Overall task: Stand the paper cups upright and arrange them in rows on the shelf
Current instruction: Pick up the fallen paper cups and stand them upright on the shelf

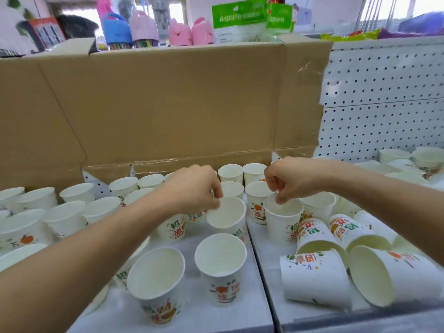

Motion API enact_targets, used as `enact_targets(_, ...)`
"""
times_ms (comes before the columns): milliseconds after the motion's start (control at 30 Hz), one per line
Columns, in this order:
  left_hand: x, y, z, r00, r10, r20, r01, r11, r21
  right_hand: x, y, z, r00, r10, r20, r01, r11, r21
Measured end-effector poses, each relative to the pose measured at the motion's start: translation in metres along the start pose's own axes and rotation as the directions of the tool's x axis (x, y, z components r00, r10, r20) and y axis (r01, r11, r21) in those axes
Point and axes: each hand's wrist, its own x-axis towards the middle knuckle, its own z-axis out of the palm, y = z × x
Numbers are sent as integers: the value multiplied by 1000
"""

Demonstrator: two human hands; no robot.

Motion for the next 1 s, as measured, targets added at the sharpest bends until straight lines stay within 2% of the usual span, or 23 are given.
enact_targets(167, -11, -24, 3, 998, -62, -29, 66, 986, 156, 0, -8, 11, 999, -23, 22, 22, 999, 47)
enact_targets(433, -20, -35, 8, 991, -19, -133, 59, 951, 304, 8, -39, 13, 996, -53, -67, 73, 939, 337)
enact_targets(567, -21, -37, 7, 985, 59, -164, -15, 967, 255, 4, -35, 7, 996, -59, -68, 81, 916, 393)
enact_targets(667, -10, -33, 4, 971, 160, -176, -142, 984, 109, -2, -3, -14, 975, 48, -216, 50, 903, 427)
enact_targets(767, 11, -21, 7, 958, 255, -131, -250, 967, 54, 2, 27, -22, 954, 129, -271, -33, 942, 335)
enact_targets(900, 35, -11, 21, 959, 282, 1, -280, 954, 108, 25, 46, -5, 980, 144, -138, -131, 987, 97)
enact_targets(1000, 41, -12, 25, 963, 268, 27, -268, 947, 175, 47, 58, 11, 966, 242, -94, -242, 970, 19)
